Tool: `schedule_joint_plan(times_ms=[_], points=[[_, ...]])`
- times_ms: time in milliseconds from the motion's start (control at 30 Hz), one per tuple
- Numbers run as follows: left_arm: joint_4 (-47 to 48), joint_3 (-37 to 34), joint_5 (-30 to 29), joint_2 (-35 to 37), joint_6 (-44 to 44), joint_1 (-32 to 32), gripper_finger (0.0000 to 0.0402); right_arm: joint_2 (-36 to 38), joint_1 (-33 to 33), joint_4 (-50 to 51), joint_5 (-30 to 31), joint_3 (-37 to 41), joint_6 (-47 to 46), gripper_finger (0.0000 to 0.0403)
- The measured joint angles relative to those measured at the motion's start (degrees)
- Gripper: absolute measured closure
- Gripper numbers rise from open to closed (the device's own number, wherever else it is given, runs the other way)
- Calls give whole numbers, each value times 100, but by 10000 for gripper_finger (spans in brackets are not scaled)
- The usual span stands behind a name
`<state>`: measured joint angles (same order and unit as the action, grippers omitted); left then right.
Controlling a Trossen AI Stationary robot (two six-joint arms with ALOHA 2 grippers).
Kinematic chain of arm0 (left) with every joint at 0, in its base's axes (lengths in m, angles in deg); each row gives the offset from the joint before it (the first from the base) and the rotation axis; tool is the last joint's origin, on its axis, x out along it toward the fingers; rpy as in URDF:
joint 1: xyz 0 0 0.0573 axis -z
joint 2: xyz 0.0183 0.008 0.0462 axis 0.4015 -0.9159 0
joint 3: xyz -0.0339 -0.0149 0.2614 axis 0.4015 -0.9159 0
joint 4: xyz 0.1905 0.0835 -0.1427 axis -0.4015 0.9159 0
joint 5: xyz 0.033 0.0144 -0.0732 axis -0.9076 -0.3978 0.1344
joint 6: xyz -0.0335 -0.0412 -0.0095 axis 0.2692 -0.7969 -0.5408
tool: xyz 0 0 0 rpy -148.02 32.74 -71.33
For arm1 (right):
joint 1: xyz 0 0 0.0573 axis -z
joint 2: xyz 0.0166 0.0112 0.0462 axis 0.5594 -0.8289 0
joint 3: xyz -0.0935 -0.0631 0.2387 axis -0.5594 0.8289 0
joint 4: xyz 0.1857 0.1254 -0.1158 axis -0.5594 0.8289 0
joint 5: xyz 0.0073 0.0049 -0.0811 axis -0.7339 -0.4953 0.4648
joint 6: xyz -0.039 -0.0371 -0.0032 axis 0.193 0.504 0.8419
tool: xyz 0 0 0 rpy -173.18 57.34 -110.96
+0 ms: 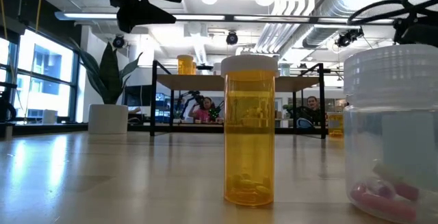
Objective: Pick and place medicine bottles onto shelf by color
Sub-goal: Put the top green pill bottle aligned with the other green pill bottle on the shelf
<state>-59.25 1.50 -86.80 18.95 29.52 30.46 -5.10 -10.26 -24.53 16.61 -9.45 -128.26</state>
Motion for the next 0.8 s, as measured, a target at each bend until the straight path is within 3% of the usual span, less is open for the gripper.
schedule_joint_plan(times_ms=[267, 600, 800], points=[[-3, 0, 2, 0, -20, 0, 133, -2, 0, -210, -65, 212, 0, 224], [-74, 0, 3, 0, -5, 0, 133, -2, 0, -244, -58, 210, 44, 301], [-61, 0, 3, 0, 13, 2, 133, 0, 5, -642, -52, 208, 5, 298]])
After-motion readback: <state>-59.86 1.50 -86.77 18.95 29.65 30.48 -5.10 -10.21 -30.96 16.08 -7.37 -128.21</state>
